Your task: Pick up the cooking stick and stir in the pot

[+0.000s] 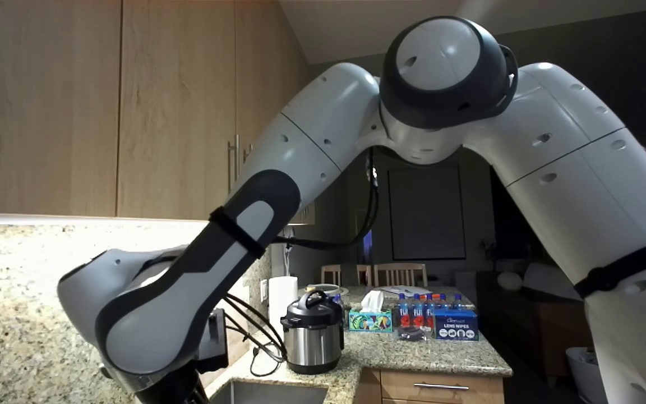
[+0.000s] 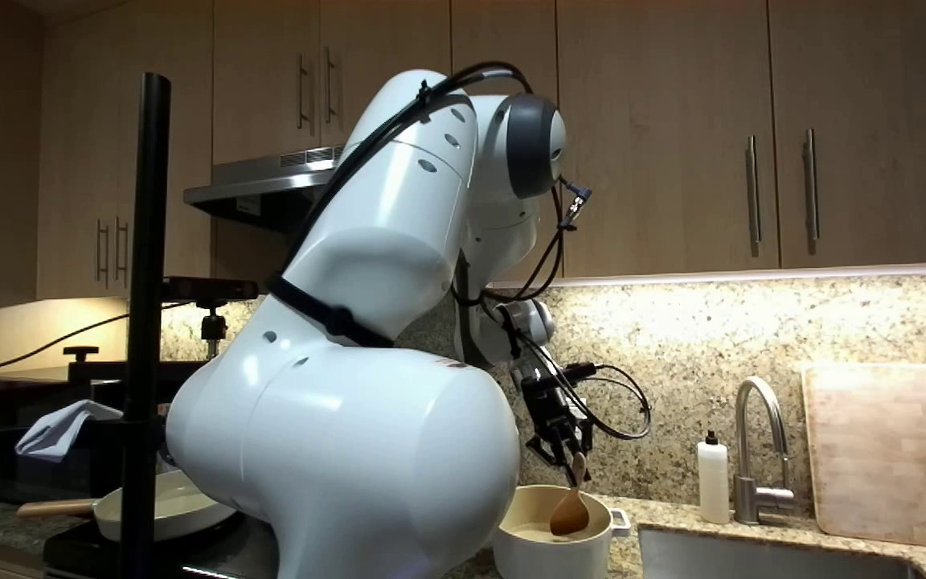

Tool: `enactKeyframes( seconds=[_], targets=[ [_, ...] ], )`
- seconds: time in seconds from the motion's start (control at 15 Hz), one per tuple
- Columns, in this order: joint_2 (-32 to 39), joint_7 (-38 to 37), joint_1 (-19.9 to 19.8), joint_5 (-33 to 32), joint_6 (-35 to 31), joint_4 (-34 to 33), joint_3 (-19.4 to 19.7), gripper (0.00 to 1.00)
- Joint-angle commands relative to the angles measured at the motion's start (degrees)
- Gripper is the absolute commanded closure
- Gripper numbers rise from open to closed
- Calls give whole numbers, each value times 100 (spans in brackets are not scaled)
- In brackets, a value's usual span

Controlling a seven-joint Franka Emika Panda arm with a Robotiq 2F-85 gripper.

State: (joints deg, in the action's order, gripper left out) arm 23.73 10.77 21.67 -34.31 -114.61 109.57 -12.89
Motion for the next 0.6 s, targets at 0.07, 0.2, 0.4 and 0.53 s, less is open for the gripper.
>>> enactKeyframes(
  seconds=[0.07, 0.2, 0.4, 0.53],
  targets=[
    [-234, 235, -250, -42, 0, 456, 53, 91],
    [-308, 401, -304, -78, 5, 664, 28, 91],
    [-306, 673, -226, -250, 197, 789, -35, 91],
    [-318, 878, -156, -375, 321, 844, -135, 91]
  ],
)
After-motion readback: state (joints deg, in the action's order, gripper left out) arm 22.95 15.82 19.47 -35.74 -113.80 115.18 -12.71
